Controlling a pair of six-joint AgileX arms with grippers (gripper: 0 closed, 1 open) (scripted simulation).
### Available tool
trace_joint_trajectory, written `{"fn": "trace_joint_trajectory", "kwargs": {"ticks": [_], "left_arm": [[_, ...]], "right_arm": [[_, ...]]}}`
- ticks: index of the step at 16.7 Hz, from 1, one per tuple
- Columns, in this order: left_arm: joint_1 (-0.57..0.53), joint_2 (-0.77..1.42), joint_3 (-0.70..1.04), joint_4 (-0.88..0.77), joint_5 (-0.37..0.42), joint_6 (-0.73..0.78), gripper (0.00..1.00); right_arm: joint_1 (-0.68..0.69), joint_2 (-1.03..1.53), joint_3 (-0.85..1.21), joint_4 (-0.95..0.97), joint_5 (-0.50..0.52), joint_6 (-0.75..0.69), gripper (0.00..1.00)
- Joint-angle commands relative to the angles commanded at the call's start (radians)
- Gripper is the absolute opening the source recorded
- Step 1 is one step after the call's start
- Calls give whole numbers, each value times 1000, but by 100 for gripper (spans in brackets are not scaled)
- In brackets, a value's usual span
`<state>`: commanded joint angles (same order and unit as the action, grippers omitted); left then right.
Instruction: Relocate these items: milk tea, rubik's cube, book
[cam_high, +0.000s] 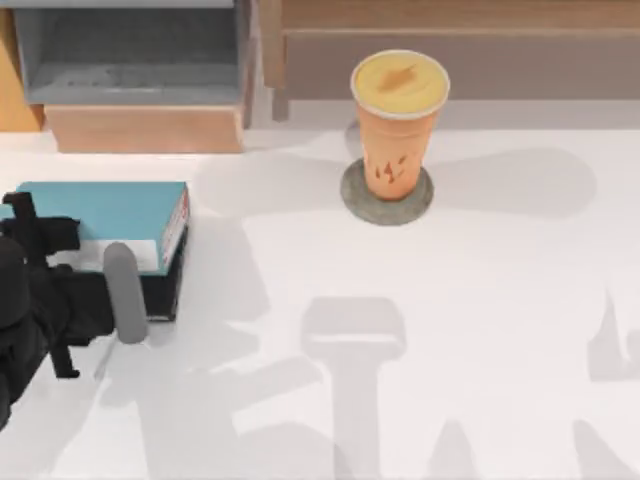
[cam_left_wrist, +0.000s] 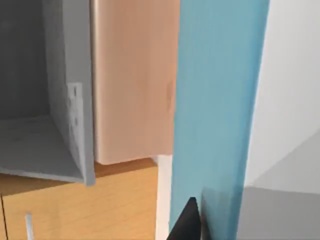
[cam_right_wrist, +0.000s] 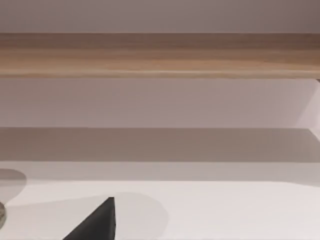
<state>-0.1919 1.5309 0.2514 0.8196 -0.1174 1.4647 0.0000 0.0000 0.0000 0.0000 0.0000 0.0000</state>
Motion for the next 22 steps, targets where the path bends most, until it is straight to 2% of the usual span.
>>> {"fn": "trace_joint_trajectory", "kwargs": {"ticks": [3,15,22], "left_arm": [[9,40,-40,15,0,41,0],[13,72,-25,32,3,43,0],[13,72,-25,32,3,43,53]], "right_arm": [[0,0,0,0,0,0,100],[0,0,0,0,0,0,100],[0,0,0,0,0,0,100]]}}
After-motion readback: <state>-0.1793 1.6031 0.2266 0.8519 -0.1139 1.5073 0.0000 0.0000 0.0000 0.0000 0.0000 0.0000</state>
